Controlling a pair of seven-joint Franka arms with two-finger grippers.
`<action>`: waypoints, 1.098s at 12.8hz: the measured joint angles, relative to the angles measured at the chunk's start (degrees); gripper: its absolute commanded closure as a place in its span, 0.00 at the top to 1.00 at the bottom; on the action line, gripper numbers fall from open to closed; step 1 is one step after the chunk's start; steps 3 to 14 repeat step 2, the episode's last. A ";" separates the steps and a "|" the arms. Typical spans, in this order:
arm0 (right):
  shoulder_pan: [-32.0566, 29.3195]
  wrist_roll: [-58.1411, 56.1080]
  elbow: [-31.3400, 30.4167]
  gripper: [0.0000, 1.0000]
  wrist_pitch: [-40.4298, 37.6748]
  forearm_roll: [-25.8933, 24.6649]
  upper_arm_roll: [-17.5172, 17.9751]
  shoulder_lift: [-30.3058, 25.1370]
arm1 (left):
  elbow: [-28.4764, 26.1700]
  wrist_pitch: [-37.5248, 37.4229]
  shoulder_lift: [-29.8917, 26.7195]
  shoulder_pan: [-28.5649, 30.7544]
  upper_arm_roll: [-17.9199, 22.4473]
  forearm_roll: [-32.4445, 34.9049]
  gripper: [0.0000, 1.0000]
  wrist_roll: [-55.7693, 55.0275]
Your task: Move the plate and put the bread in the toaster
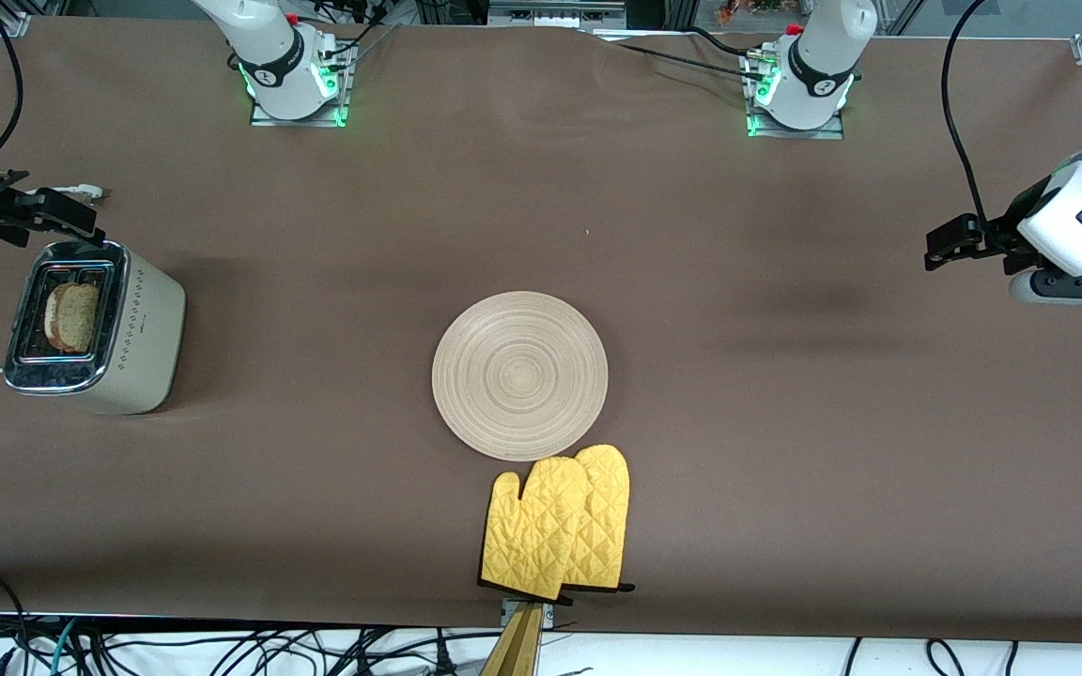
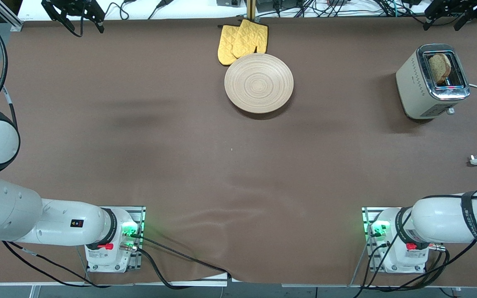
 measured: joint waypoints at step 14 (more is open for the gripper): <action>0.59 0.38 0.00 1.00 0.01 0.00 0.01 0.00 | 0.00 0.00 0.00 0.01 0.01 0.00 1.00 0.00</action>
